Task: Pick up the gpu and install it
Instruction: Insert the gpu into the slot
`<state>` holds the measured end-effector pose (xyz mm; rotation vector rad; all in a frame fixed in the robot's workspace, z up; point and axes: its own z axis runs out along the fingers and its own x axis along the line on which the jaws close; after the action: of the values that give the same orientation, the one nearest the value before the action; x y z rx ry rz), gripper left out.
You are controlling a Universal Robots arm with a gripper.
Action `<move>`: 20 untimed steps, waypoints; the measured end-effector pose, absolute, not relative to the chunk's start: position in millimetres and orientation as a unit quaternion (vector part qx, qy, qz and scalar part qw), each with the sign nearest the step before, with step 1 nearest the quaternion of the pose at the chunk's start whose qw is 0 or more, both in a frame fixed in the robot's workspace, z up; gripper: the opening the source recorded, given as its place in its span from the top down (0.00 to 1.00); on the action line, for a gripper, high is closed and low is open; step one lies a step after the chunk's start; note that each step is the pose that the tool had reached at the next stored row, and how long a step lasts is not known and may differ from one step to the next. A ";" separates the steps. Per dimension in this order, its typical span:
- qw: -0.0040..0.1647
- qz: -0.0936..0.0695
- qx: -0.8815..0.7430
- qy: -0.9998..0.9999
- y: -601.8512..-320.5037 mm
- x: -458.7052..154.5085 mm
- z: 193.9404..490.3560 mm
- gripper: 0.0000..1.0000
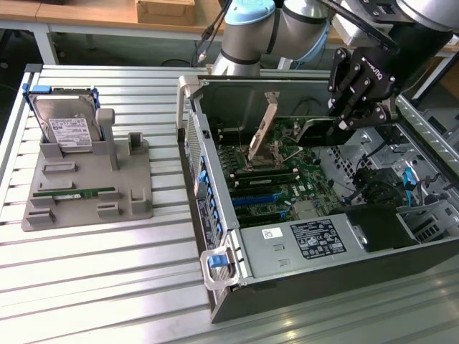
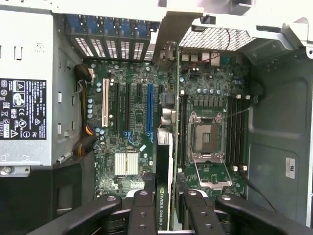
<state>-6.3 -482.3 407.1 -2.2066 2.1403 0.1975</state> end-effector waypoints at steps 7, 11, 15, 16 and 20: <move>0.031 0.064 -0.716 0.694 -486.8 -13.1 391.3 0.73; 0.031 0.064 -0.716 0.694 -486.9 -14.8 381.8 0.73; 0.031 0.064 -0.716 0.694 -486.4 -19.1 359.4 0.73; 0.031 0.064 -0.716 0.694 -486.1 -19.0 355.3 0.73; 0.031 0.064 -0.716 0.694 -481.1 -19.1 342.8 0.73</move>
<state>-19.1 -481.1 342.8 -2.2067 2.1403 0.1977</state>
